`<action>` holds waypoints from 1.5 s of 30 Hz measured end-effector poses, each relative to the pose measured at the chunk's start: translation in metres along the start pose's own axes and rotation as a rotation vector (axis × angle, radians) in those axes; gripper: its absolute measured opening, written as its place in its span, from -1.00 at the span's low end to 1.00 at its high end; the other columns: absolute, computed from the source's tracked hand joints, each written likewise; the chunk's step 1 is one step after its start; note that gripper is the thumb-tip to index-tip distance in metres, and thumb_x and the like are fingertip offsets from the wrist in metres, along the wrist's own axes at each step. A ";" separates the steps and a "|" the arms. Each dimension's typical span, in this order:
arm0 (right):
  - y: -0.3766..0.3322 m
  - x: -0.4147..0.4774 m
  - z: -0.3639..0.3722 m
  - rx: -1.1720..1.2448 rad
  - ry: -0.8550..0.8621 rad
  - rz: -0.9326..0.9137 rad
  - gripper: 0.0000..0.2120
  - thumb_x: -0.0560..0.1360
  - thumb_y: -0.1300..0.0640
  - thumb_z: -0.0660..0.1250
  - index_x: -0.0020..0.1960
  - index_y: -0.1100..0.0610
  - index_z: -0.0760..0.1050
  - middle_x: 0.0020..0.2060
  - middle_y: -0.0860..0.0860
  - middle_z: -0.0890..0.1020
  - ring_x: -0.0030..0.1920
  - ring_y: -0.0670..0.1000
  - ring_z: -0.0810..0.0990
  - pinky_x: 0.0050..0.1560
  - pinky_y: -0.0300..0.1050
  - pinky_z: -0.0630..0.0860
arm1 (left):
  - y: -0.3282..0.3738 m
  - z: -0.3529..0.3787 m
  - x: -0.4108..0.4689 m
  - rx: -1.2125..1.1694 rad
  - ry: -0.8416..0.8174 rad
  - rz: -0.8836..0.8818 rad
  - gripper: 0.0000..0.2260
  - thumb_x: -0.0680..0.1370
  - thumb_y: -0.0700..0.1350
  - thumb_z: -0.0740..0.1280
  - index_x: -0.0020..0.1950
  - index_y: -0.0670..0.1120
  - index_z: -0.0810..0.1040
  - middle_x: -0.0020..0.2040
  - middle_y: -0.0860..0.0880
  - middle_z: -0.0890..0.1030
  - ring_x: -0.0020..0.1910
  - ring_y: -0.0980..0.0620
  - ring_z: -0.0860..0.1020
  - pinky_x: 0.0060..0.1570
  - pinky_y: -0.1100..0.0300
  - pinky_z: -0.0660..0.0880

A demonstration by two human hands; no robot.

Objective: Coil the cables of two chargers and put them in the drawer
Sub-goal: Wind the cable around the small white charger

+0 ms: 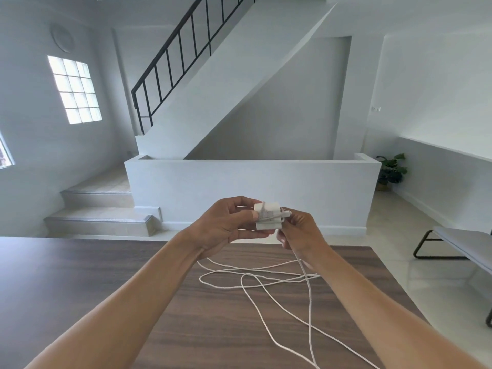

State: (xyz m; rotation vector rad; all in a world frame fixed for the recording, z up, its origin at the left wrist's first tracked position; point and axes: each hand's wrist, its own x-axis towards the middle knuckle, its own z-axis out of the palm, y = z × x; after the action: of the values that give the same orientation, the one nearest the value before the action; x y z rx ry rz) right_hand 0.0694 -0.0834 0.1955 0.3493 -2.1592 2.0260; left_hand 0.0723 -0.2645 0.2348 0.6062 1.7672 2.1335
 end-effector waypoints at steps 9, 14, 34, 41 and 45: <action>0.007 -0.012 0.005 -0.081 0.097 0.021 -0.62 0.57 0.15 0.30 -0.42 0.05 0.56 -0.56 -0.11 0.45 -0.57 -0.09 0.27 -0.51 -0.25 0.22 | -0.003 0.005 0.007 0.108 0.152 0.001 -0.85 0.60 -0.30 0.25 0.13 -0.27 0.56 0.07 -0.28 0.66 0.03 -0.20 0.67 0.17 0.00 0.58; 0.013 -0.022 0.011 -0.267 0.187 -0.037 -0.57 0.56 -0.02 0.32 -0.44 0.13 0.43 -0.55 -0.04 0.36 -0.54 -0.09 0.21 -0.47 -0.25 0.17 | -0.013 0.005 0.019 0.268 0.241 0.017 -0.83 0.58 -0.25 0.30 0.13 -0.24 0.61 0.07 -0.20 0.65 -0.02 -0.07 0.62 0.11 0.12 0.58; -0.044 -0.022 -0.006 -1.041 -0.037 -0.205 -0.78 0.57 0.00 0.23 -0.08 0.08 0.59 -0.23 -0.05 0.55 -0.17 0.07 0.54 -0.18 -0.09 0.42 | -0.033 0.002 0.025 0.687 0.369 0.198 -0.90 0.57 -0.19 0.31 0.09 -0.08 0.50 -0.05 -0.01 0.58 -0.01 0.00 0.58 0.05 0.20 0.53; -0.074 -0.003 -0.029 -1.088 0.000 -0.344 -0.90 0.53 0.01 0.32 -0.10 -0.04 0.61 -0.19 -0.17 0.54 -0.15 -0.07 0.51 -0.14 -0.12 0.36 | -0.021 0.007 0.023 0.590 0.166 0.180 -0.85 0.59 -0.26 0.30 0.13 -0.13 0.56 0.02 -0.13 0.65 -0.02 0.05 0.63 0.09 0.17 0.56; -0.074 0.009 -0.041 -0.876 -0.036 -0.330 -0.90 0.50 0.09 0.39 -0.18 -0.05 0.62 -0.23 -0.17 0.63 -0.25 -0.20 0.52 -0.16 -0.18 0.44 | -0.012 0.008 0.019 0.410 0.049 0.159 -0.81 0.60 -0.29 0.28 0.19 -0.29 0.54 0.07 -0.20 0.65 0.03 -0.09 0.64 0.08 0.06 0.56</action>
State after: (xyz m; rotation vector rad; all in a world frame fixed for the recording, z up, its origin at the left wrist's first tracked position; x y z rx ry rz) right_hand 0.0796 -0.0471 0.2722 0.5458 -2.5306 0.7898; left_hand 0.0594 -0.2465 0.2267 0.8247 2.2757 1.9009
